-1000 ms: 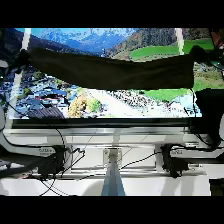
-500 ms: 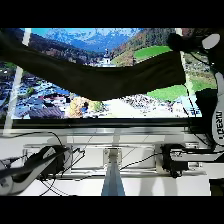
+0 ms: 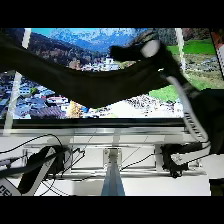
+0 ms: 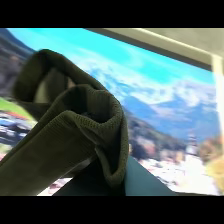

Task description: Fold the clothes and pants, and hang the long-sleeved shirts on hangers.

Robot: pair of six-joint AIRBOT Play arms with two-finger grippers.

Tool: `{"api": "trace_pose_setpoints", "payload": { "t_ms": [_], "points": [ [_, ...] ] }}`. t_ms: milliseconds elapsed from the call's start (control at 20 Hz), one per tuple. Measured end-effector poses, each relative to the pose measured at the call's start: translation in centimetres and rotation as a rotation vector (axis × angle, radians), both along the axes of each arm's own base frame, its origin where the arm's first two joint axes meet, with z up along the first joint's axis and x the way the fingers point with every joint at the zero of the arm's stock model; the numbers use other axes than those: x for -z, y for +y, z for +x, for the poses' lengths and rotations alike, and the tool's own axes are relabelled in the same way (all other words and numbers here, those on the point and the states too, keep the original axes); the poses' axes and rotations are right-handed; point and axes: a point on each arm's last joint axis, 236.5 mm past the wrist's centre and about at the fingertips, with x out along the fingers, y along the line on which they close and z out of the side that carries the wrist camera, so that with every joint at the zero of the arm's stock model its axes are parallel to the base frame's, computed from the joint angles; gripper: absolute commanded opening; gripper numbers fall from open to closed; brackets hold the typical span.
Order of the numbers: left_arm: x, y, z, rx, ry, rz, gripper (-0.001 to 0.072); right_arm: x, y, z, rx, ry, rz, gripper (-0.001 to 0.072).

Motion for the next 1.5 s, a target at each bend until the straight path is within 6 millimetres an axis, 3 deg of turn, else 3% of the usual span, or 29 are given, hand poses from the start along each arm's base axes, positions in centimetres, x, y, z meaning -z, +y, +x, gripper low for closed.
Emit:
{"api": "trace_pose_setpoints", "payload": {
  "t_ms": [100,200,350,500,650,750,850,1050,1100,1150,1200,1300,1350,1400,1500],
  "points": [
    [0.1,-1.0,0.3,0.031,0.002,-0.05,0.0021,0.5,7.3,-3.2,-0.1,0.006,0.036,0.0048],
    [0.2,-1.7,0.6,0.053,0.003,-0.09,0.0021,1.0,13.4,-7.1,-0.196,0.018,0.062,0.0048],
    [0.9,-2.1,1.2,0.071,0.021,-0.126,0.0021,1.4,19.9,-12.4,-0.308,0.018,0.091,0.0049],
    [1.9,-3.0,2.1,0.103,0.049,-0.155,0.0022,1.5,22.6,-14.9,-0.353,0.002,0.103,0.005],
    [3.7,-5.4,3.2,0.171,0.102,-0.177,0.0022,1.8,21.8,-13.8,-0.355,-0.028,0.058,0.005],
    [5.3,-8.0,3.9,0.242,0.15,-0.19,0.0022,2.0,19.2,-11.3,-0.335,-0.045,-0.009,0.005],
    [7.2,-11.5,4.6,0.327,0.203,-0.201,0.0022,1.9,14.8,-7.5,-0.288,-0.06,-0.096,0.005],
    [11.7,-20.7,4.9,0.527,0.319,-0.204,0.0027,0.6,2.2,1.2,-0.11,-0.054,-0.242,0.005],
    [13.1,-23.5,4.8,0.581,0.348,-0.2,0.0227,0.1,-1.3,2.9,-0.057,-0.044,-0.264,0.0051],
    [14.5,-26.3,4.4,0.632,0.375,-0.195,0.0675,-0.4,-4.5,4.2,-0.01,-0.032,-0.282,0.005],
    [15.9,-28.8,4.0,0.675,0.401,-0.191,0.07,-1.1,-7.5,5.2,0.035,-0.019,-0.291,0.005],
    [18.6,-33.1,2.7,0.752,0.454,-0.175,0.0698,-2.1,-12.8,6.5,0.114,0.003,-0.311,0.005],
    [19.5,-34.2,2.2,0.774,0.472,-0.168,0.062,-2.6,-15.0,6.8,0.145,0.015,-0.321,0.0051],
    [20.2,-35.1,1.8,0.79,0.485,-0.16,0.0477,-3.0,-17.0,7.1,0.172,0.024,-0.329,0.005],
    [20.7,-34.8,2.2,0.782,0.482,-0.131,0.0437,-3.0,-20.2,7.0,0.192,0.048,-0.357,0.005]
  ]
}}
